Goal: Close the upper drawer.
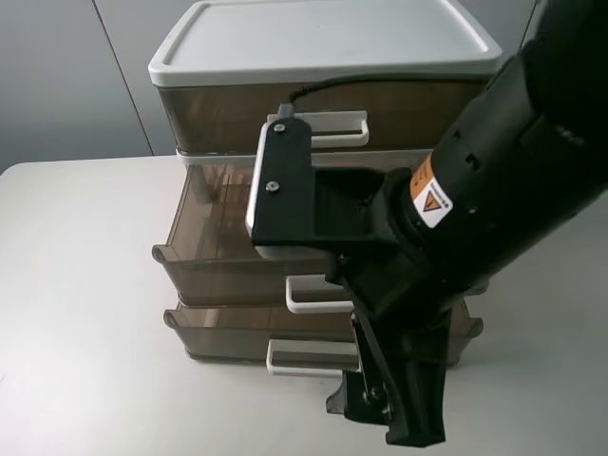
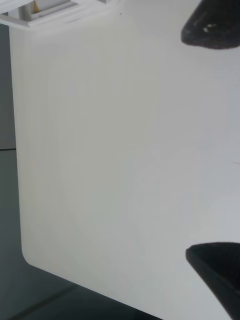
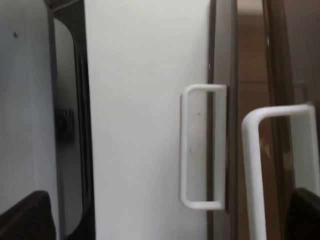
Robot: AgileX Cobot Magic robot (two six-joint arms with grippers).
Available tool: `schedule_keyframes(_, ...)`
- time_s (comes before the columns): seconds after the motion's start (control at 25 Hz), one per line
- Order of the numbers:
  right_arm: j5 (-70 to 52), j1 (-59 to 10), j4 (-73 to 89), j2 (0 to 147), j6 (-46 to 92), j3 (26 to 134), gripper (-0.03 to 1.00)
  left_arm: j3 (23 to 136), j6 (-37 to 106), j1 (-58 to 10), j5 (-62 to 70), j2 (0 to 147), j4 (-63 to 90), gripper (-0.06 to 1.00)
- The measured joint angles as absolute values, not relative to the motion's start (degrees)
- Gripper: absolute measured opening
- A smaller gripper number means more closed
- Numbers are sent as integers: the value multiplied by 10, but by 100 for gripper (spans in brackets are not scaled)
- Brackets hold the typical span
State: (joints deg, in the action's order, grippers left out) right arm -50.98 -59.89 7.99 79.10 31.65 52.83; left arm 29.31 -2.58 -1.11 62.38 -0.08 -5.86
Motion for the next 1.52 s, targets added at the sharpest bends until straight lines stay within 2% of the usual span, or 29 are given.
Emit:
schedule_keyframes(0.8,-490,-599,14,887,339,528,70,293,-26,-11,624,-1,-59,74)
schedule_keyframes(1.52,-328,-571,-67,960,346,574,70,293,-26,-11,624,-1,-59,74)
